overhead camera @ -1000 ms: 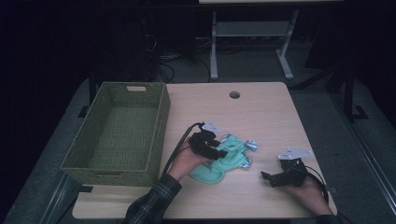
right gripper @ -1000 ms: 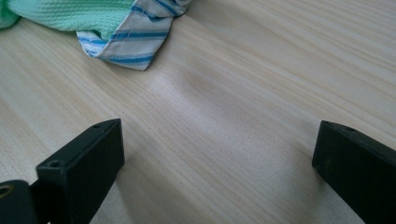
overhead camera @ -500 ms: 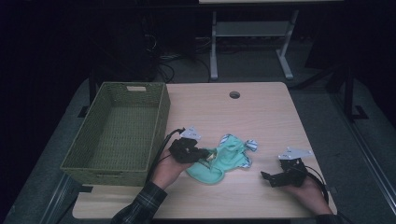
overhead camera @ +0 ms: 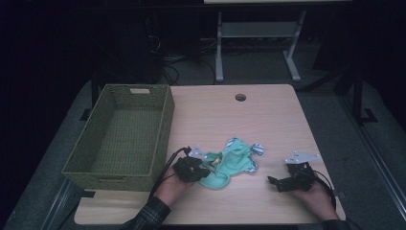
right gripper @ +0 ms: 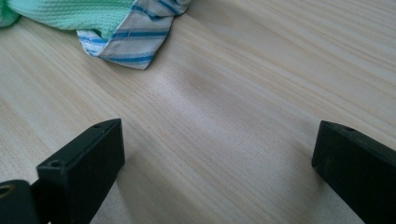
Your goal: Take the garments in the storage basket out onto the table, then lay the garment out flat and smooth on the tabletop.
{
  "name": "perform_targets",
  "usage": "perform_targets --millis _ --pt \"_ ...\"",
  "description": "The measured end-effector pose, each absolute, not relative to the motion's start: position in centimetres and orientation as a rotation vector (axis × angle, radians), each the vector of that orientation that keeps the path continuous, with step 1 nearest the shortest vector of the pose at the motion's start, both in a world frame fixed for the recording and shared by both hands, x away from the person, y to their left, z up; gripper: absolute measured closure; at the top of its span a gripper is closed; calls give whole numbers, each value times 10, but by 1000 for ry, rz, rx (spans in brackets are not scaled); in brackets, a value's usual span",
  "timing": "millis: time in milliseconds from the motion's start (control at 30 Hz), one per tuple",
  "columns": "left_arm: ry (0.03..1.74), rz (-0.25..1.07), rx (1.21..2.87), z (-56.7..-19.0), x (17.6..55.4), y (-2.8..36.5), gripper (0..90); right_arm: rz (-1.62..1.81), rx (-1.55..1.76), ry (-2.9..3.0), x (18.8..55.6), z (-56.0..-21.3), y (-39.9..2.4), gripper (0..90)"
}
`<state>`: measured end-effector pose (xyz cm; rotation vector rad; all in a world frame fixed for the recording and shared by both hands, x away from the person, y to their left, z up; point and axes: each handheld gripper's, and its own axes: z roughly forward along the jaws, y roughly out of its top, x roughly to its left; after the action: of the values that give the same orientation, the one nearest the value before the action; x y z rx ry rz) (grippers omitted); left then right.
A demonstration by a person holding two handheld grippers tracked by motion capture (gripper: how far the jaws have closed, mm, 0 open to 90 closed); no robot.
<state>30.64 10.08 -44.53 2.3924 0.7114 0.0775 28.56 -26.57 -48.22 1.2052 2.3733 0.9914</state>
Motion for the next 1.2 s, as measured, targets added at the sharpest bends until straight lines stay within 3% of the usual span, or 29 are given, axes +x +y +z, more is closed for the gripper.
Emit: perform_targets --millis 67,167,467,800,967,1200 --pt "717 82 2410 -449 306 99 895 979 1209 2385 286 -481 -265 48" --pt "708 97 2437 -454 306 97 896 981 1204 2399 286 -476 -265 167" --pt "710 74 2427 -455 308 99 896 1041 1179 2400 291 -464 -258 261" --pt "717 67 2435 -454 308 98 897 1193 1138 2444 301 -452 -248 581" --pt "719 65 2434 -454 308 99 897 1203 1129 2498 306 -454 -238 639" --pt "722 52 2431 -454 310 99 897 1229 1119 2526 314 -457 -225 637"
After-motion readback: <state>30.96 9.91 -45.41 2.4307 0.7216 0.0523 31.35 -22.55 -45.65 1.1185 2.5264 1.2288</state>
